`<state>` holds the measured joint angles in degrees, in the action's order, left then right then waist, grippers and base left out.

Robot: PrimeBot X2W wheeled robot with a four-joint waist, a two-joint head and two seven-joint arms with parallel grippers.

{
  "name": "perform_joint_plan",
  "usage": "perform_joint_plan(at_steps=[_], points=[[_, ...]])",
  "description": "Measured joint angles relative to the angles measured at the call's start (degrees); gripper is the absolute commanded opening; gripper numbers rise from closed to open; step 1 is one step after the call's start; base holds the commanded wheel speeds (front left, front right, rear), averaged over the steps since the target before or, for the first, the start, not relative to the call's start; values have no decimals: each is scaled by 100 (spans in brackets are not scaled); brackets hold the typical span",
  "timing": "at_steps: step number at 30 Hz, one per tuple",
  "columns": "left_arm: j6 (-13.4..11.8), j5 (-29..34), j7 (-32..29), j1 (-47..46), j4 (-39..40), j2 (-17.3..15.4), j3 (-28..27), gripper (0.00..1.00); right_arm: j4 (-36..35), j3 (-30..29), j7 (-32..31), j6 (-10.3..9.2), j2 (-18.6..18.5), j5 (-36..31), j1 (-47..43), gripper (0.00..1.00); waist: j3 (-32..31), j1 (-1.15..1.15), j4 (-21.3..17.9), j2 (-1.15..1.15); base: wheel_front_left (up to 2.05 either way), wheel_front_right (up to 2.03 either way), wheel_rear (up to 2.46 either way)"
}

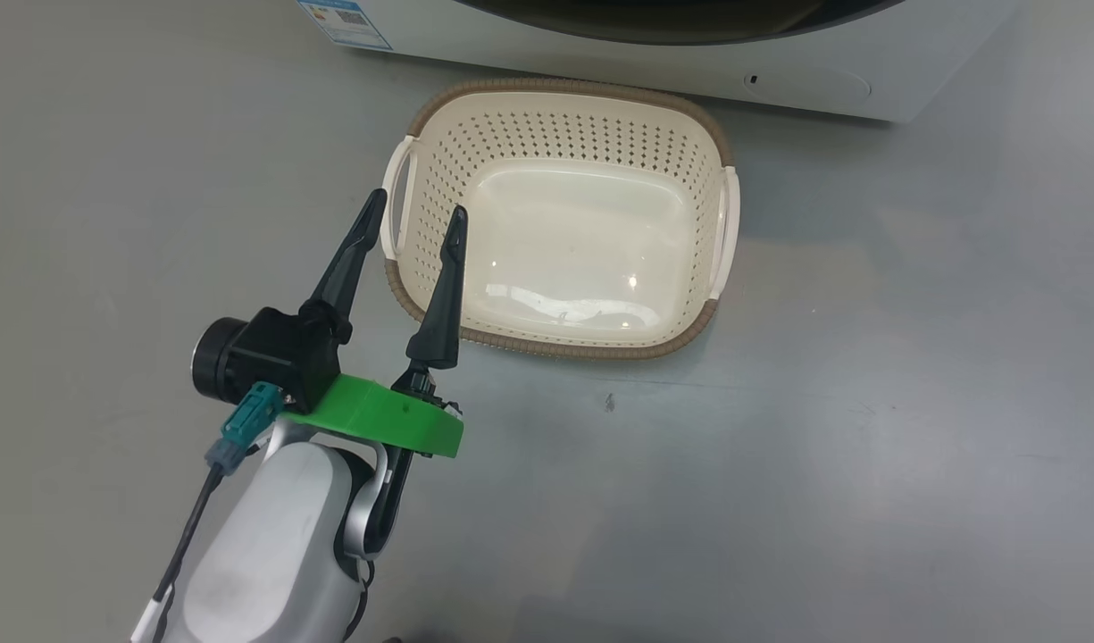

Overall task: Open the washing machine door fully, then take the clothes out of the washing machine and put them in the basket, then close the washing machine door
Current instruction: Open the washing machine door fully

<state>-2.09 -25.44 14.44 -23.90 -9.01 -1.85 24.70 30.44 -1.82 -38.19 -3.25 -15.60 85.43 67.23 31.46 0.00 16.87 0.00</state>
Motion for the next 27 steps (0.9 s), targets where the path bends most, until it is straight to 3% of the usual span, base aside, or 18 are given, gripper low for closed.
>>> perform_joint_plan(at_steps=[27], points=[[-63,68,0,-85,-36,3,18,100,301,75,-1093,46,-162,434,52,0,-12,0,-102,0,0,0,0]])
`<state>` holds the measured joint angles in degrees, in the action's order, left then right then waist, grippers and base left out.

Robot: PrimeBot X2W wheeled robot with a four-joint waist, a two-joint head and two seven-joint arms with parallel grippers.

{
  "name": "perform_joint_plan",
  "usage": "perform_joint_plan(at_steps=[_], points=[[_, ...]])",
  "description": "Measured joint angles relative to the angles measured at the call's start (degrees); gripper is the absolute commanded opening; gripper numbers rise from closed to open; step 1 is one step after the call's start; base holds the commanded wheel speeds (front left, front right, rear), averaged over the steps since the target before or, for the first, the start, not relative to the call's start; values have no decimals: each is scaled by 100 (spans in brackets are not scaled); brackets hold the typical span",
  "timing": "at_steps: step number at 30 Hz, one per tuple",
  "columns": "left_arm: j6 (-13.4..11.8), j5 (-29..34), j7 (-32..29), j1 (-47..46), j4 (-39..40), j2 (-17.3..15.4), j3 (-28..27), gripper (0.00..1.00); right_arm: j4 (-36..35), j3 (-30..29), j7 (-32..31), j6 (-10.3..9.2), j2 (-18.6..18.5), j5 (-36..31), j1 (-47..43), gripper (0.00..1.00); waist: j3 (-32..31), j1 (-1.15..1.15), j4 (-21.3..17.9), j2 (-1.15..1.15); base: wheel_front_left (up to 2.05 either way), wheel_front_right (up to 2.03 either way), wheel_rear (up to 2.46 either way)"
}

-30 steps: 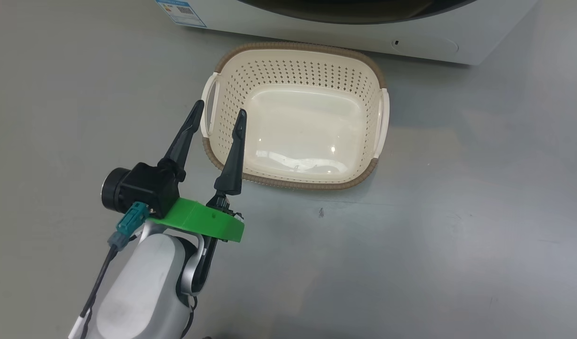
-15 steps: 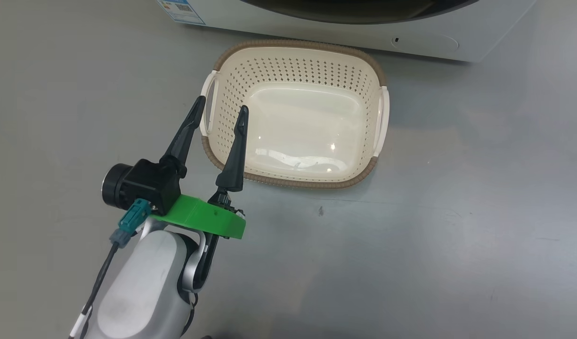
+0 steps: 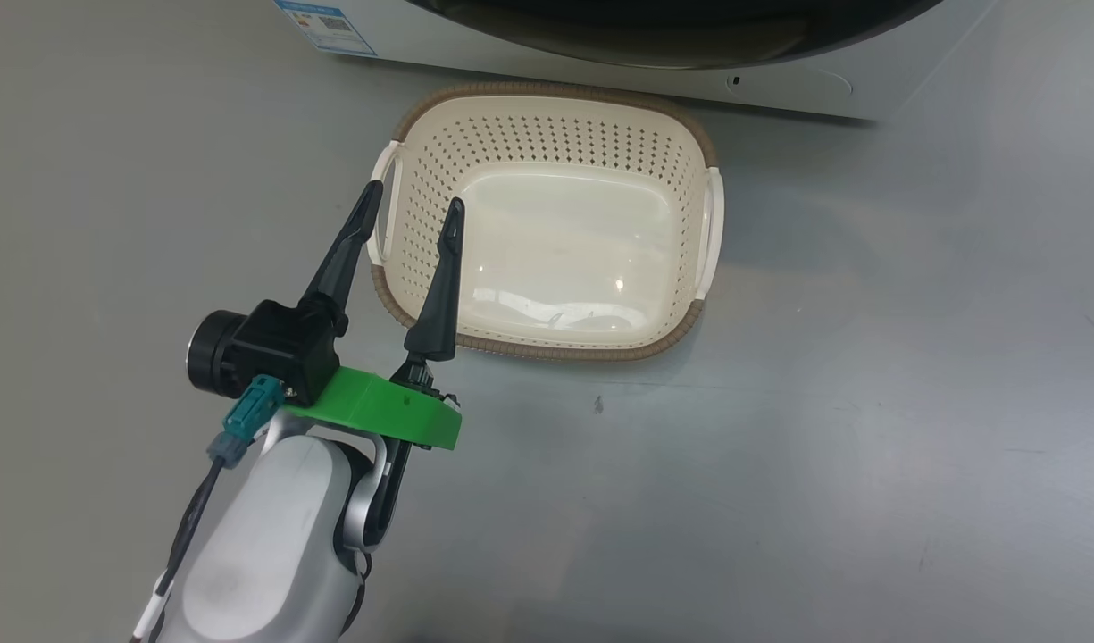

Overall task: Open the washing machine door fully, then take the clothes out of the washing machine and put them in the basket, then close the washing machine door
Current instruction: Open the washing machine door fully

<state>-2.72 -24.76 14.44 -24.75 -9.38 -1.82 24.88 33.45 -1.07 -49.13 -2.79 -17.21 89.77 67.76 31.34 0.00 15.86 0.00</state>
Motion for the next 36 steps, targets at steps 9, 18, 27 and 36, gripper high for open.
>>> perform_joint_plan(at_steps=[9,18,27,36], points=[[-1,71,1,1,-82,0,-36,100,27,131,-314,222,102,107,-298,0,-145,0,-132,0,0,0,0],[0,114,1,12,-156,0,-9,100,45,175,-479,375,154,164,-619,0,-355,0,-228,0,0,0,0],[8,114,0,100,-313,-1,26,100,107,194,-606,523,276,245,-999,0,-629,0,-272,0,0,0,0],[60,113,0,277,-444,-2,92,100,162,290,-691,600,409,258,-1381,0,-959,0,-239,0,0,0,0]])
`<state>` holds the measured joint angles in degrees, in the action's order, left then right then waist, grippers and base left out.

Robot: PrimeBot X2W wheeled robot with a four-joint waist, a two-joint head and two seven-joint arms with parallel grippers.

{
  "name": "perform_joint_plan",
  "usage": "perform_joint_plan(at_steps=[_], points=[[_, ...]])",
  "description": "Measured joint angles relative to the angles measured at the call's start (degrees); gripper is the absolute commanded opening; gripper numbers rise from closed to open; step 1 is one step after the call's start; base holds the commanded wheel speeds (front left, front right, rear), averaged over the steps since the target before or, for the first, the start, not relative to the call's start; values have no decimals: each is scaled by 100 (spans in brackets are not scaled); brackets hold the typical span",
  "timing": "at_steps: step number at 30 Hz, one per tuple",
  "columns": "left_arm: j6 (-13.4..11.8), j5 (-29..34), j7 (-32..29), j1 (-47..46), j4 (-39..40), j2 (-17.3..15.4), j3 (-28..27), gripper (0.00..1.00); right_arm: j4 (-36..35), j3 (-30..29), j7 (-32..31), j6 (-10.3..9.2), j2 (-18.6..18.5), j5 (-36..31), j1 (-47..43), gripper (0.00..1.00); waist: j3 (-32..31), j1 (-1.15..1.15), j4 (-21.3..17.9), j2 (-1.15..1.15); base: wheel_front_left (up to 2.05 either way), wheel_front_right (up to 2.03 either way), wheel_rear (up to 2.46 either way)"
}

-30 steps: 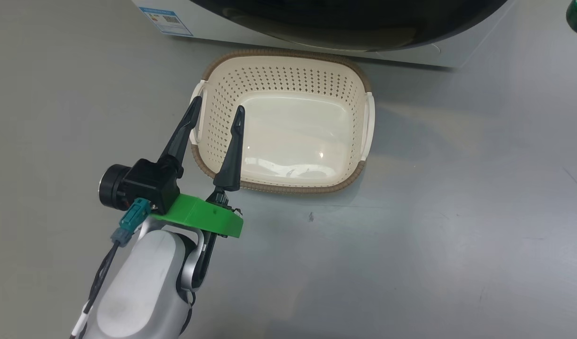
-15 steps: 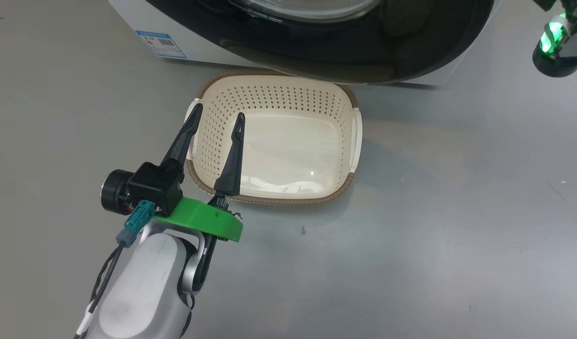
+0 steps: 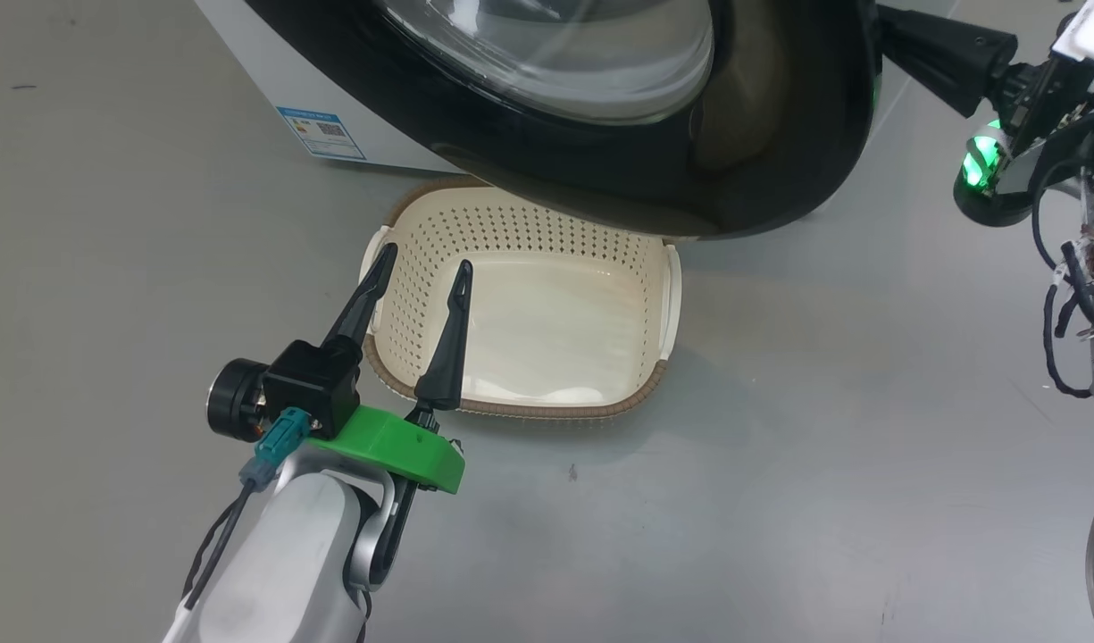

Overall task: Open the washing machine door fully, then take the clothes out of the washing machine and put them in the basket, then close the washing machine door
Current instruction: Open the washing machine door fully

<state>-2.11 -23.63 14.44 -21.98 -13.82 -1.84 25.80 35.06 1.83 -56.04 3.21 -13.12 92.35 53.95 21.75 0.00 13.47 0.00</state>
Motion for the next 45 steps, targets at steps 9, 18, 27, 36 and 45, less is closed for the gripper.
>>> perform_joint_plan(at_steps=[9,18,27,36,45], points=[[41,-7,1,118,-92,-2,15,100,14,210,-115,25,259,0,-327,0,-289,0,63,0,0,0,0],[47,-18,0,240,-180,-2,-3,100,5,377,-191,85,490,0,-633,0,-533,0,144,0,0,0,0],[59,-52,0,431,-302,-4,-2,100,-40,553,-224,177,706,0,-1018,0,-797,0,217,0,0,0,0],[66,-52,0,529,-376,-4,-19,100,-159,771,-260,227,798,-18,-1390,0,-1042,0,329,0,0,0,0],[76,-52,0,654,-442,-7,-69,100,-331,966,-98,279,869,-80,-1706,0,-1242,0,417,0,0,0,0]])
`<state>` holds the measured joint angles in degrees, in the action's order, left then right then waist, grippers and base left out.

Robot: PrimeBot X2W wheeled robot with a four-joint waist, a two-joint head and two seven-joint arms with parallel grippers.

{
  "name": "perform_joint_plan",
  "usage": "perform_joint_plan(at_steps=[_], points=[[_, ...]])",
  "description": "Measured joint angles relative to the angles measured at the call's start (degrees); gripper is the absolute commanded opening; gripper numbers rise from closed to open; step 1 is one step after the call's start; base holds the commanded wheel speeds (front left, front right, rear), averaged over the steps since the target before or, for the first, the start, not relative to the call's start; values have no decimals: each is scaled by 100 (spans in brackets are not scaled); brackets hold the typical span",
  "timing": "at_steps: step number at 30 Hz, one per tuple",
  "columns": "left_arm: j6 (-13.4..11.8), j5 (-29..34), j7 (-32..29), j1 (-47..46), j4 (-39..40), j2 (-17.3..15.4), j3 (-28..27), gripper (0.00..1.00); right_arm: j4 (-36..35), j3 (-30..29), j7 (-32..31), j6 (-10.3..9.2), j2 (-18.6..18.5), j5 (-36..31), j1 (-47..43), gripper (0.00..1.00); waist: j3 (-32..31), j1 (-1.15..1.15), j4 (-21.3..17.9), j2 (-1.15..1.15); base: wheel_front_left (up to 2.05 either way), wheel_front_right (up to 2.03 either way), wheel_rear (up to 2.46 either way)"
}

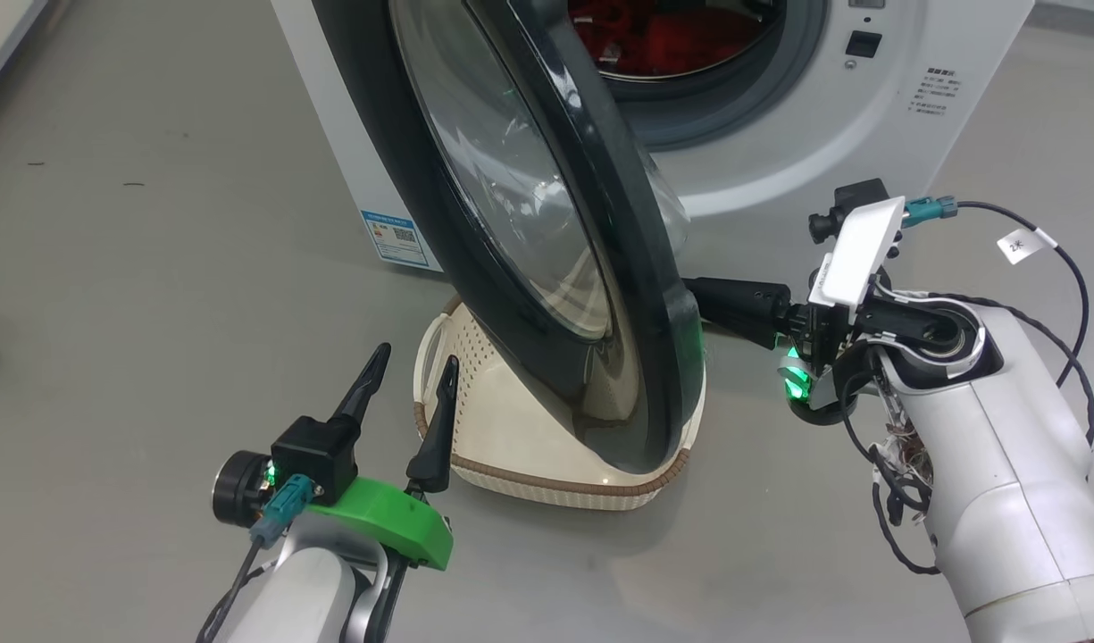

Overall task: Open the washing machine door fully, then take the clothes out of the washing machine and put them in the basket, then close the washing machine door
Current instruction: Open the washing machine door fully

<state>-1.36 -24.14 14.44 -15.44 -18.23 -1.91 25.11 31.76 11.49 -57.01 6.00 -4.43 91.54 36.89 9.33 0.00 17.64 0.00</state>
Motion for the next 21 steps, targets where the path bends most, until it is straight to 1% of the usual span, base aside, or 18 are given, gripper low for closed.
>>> perform_joint_plan(at_steps=[3,14,21], points=[[16,0,0,44,-31,0,2,100,-91,53,65,44,41,4,-102,0,-58,0,35,0,0,0,0],[60,2,0,93,-94,-2,-5,100,-356,288,189,48,64,353,-487,0,-193,0,196,0,0,0,0],[70,3,0,157,-134,-5,-8,100,-638,747,347,49,70,905,-719,0,-256,0,304,0,0,0,0]])
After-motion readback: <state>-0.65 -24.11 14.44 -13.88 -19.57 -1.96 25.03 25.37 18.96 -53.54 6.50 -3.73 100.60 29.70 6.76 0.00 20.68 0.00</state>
